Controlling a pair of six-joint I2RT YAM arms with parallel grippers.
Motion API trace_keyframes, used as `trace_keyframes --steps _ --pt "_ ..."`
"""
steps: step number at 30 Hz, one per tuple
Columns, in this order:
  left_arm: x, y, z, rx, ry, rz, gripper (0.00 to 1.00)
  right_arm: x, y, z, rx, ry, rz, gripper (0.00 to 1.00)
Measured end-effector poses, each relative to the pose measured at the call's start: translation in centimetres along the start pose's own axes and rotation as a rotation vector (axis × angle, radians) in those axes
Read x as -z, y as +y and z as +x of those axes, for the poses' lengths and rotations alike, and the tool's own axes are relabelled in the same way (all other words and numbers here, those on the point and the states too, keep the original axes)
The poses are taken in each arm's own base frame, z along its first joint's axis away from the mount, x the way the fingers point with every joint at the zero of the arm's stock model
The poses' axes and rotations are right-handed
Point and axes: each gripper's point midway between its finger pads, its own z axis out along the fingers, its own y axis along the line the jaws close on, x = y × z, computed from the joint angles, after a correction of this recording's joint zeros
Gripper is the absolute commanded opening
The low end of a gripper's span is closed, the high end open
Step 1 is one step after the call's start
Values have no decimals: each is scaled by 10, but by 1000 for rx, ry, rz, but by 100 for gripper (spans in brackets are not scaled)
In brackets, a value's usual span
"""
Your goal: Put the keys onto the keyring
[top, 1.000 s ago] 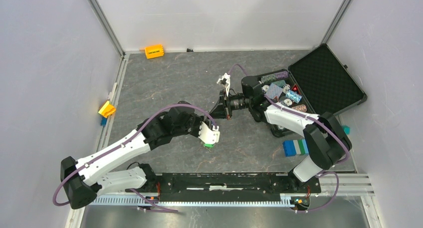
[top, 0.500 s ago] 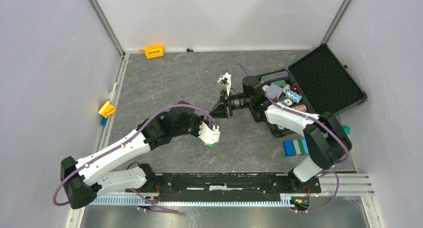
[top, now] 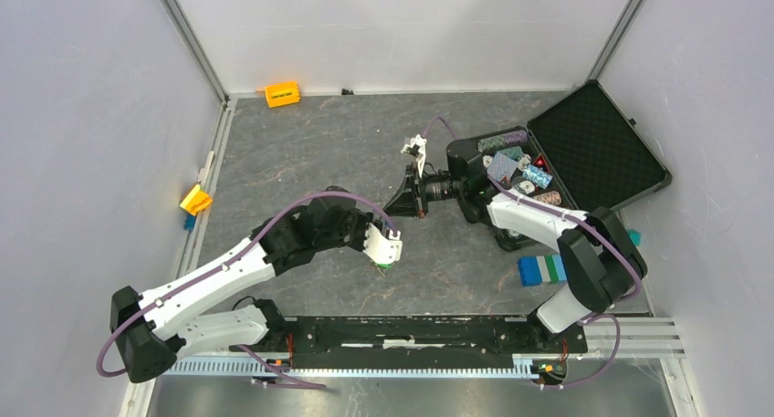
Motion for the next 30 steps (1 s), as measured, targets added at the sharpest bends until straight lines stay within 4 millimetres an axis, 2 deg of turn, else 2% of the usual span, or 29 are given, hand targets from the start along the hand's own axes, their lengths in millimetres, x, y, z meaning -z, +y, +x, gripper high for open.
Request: trace_keyframes --steps 14,30 --pt "-7 -8 -13 103 -69 34 2 11 7 0 128 -19 3 0" --pt "-4 0 -18 304 -175 31 2 19 18 -5 246 -69 4 0"
